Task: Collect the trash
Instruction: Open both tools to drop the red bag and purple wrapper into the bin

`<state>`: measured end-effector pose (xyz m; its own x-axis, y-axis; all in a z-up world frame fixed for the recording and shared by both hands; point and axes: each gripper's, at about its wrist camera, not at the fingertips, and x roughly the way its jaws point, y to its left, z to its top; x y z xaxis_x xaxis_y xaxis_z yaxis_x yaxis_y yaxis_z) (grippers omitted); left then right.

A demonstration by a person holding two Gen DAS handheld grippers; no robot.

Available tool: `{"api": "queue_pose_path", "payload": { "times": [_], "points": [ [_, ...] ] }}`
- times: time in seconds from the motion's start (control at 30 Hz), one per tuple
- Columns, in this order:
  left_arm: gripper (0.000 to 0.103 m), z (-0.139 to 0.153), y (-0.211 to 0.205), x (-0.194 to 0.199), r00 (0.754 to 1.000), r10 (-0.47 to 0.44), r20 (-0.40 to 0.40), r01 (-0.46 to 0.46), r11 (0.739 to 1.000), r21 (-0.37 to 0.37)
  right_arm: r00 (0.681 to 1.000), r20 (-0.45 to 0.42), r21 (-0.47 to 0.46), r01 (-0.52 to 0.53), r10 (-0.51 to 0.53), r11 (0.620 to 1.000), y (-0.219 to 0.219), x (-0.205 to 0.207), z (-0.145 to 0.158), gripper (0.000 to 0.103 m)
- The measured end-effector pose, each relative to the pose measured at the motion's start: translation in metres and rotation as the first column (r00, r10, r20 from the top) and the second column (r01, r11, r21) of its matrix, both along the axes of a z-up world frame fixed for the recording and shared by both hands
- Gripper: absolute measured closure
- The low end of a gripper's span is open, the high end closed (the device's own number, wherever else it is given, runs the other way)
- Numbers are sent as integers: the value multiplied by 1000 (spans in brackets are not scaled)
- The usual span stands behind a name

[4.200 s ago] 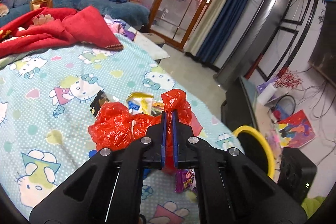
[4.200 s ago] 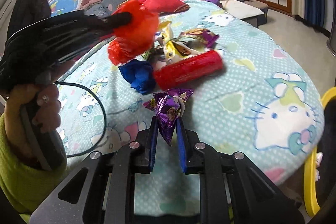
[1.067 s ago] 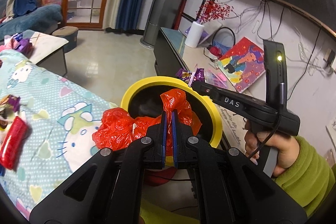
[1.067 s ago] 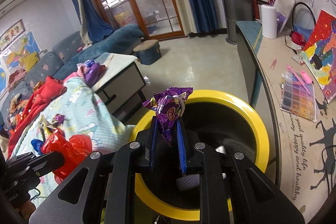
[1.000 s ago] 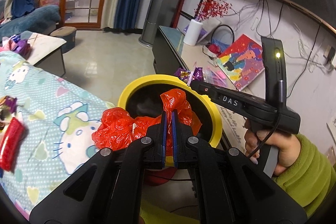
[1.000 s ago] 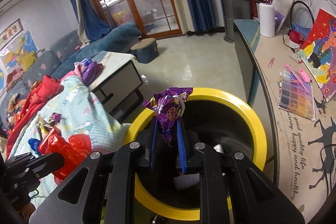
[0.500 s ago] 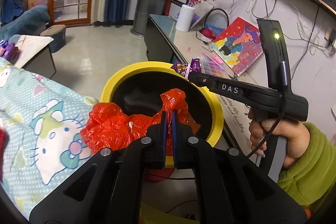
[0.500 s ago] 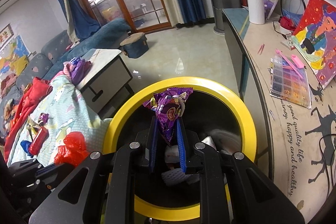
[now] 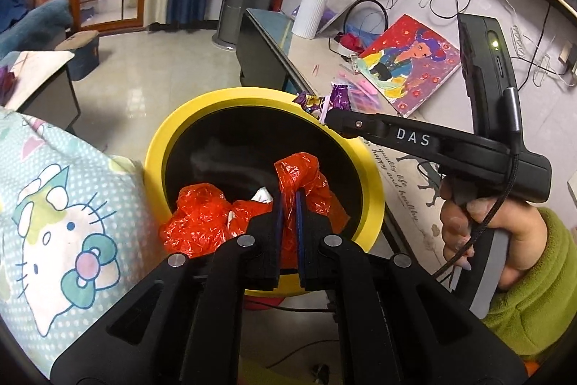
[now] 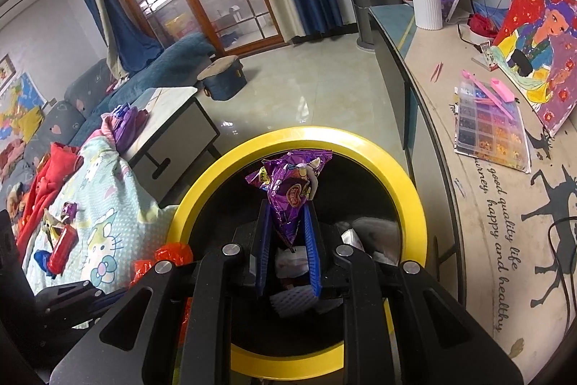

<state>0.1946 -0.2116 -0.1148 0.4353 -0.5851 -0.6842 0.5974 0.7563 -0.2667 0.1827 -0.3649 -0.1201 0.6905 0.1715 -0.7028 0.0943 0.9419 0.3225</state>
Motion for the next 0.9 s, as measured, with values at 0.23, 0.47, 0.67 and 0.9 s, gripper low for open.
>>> {"api": "queue_pose_path", "payload": {
  "times": [0.23, 0.47, 0.67, 0.9],
  "points": [
    [73, 3, 1, -3, 1000, 15, 10, -16, 1000, 9, 1000, -1, 4, 0, 0, 1000, 1, 0, 0, 84],
    [45, 8, 9, -3, 999, 45, 12, -45, 999, 7, 1000, -1, 2, 8, -8, 1000, 1, -1, 0, 75],
    [25, 14, 17, -4, 997, 74, 26, -74, 997, -12, 1000, 18, 2, 21, -21, 1000, 0, -3, 6, 64],
    [11, 27, 32, -9, 988, 138, 73, -138, 990, -3, 999, 38, 3, 13, -13, 1000, 7, -6, 14, 51]
  ]
}}
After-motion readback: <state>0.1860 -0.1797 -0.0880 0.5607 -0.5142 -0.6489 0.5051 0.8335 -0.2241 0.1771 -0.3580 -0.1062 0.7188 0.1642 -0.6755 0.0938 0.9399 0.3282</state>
